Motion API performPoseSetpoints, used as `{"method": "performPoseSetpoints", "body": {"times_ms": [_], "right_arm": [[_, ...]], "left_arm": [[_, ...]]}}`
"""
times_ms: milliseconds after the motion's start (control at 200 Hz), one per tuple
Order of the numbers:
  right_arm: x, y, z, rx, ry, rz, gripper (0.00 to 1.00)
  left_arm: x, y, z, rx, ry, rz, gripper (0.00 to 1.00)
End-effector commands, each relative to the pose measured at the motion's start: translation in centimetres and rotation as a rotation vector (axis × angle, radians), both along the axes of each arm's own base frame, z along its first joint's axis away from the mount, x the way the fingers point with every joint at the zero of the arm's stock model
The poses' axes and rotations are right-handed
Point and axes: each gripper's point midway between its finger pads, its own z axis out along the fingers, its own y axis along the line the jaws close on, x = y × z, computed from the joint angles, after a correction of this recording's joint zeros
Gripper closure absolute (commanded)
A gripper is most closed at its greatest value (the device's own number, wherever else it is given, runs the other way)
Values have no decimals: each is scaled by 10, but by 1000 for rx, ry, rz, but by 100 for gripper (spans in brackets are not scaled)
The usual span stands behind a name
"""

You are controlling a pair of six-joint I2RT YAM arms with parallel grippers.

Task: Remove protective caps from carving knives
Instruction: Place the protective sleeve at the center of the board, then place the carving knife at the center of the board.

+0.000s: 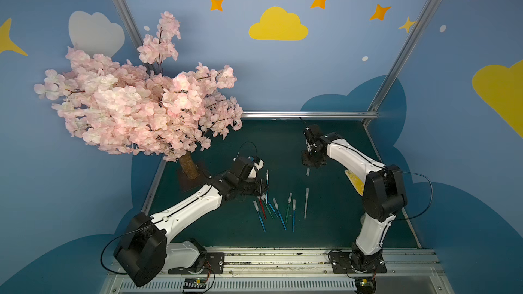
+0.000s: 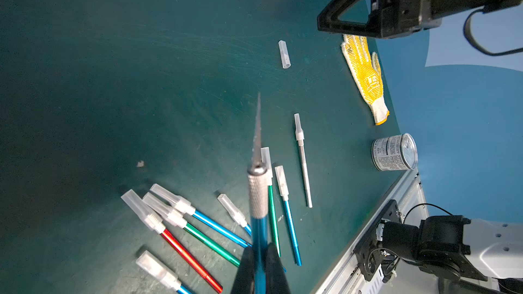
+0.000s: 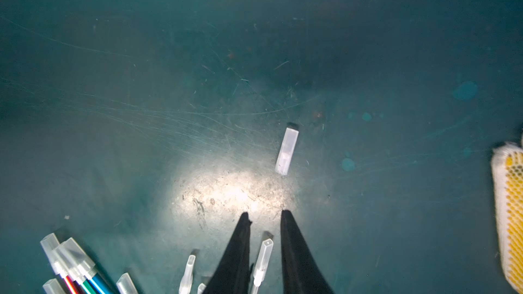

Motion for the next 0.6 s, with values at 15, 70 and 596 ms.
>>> {"method": "performPoseSetpoints", "body": {"times_ms": [15,70,596], "right_arm": [[-7,-3,10,1,-9,-13,77],[-8,-1,11,15,-4,-6,79],[-13,5,25,72,-7,1,87]], "left_arm": [[-1,0,10,-10,-15,-19,94],[0,0,10,-11,-12,-19,94],[19,14,11,25,-20,6,94]]}}
